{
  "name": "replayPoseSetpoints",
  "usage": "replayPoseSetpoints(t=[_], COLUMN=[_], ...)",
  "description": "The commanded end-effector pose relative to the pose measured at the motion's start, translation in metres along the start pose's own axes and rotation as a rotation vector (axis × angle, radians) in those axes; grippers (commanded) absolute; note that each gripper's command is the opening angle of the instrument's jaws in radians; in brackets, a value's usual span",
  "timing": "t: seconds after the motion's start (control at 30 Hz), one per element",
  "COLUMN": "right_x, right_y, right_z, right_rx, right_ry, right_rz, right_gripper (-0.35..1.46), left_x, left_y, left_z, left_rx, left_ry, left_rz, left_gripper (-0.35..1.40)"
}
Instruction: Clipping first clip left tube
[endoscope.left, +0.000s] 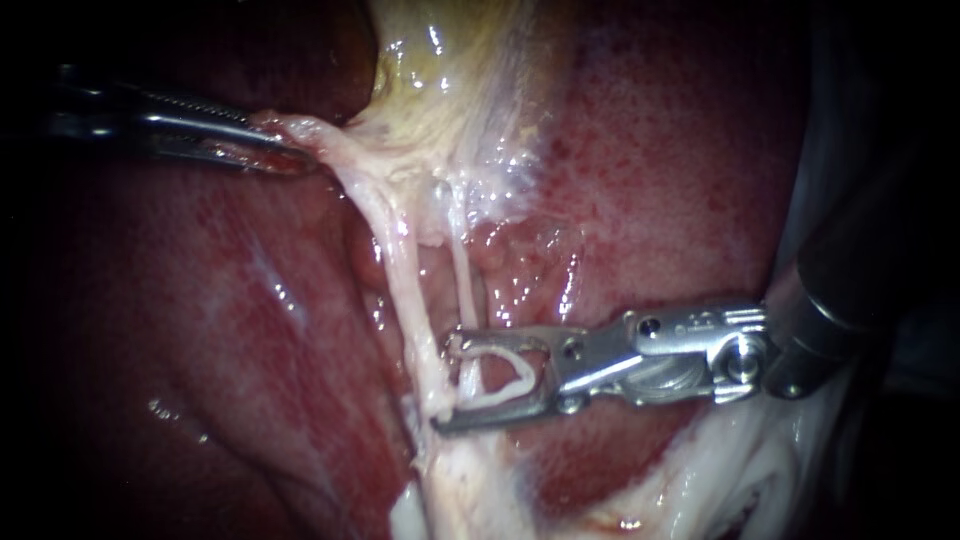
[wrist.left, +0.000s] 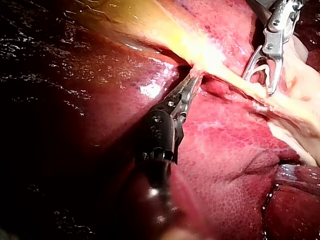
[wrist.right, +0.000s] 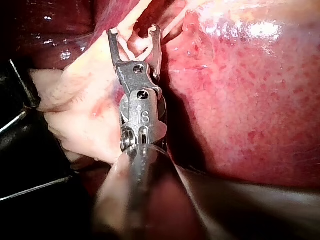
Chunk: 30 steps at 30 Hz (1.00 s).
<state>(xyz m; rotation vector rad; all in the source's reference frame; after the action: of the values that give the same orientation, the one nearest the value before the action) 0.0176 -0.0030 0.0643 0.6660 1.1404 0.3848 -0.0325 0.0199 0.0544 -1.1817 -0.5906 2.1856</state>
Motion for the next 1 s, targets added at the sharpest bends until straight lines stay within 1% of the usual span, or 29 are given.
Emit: replayPoseSetpoints(t=[0.03,0.17,0.3,0.37,0.53,0.63,0.87,1.0], right_x=[0.0002,0.0007,0.0015,0.0019,0.0030,0.0035,0.0049,0.0056], right_y=[0.0000,-0.0001,-0.0005,-0.0008,-0.0018,-0.0026,-0.0052,-0.0060], right_z=[0.0003,0.0012,0.0025,0.0032,0.0048,0.0053,0.0055,0.0054], right_rx=[0.002,0.016,0.049,0.071,0.126,0.161,0.192,0.200], right_ry=[0.000,-0.003,-0.009,-0.005,0.025,0.042,0.078,0.089], right_rz=[-0.001,0.000,-0.005,-0.008,-0.003,0.002,0.003,0.005], right_gripper=[0.50,0.50,0.50,0.50,0.50,0.50,0.50,0.49], left_x=[0.0000,0.0000,0.0000,0.0000,0.0001,0.0001,0.0001,0.0001], left_y=[0.0000,0.0000,0.0000,0.0000,0.0000,0.0000,0.0000,0.0000], left_z=[0.0000,0.0001,0.0002,0.0002,0.0002,0.0002,0.0003,0.0003], left_rx=[0.000,0.001,0.001,0.002,0.002,0.002,0.002,0.002], left_ry=[0.000,0.000,0.000,0.000,0.000,0.000,0.000,0.000], left_rz=[0.000,0.000,0.000,0.000,0.000,0.000,0.000,0.000], left_gripper=[-0.35,-0.35,-0.35,-0.35,-0.35,-0.35,-0.35,-0.35])
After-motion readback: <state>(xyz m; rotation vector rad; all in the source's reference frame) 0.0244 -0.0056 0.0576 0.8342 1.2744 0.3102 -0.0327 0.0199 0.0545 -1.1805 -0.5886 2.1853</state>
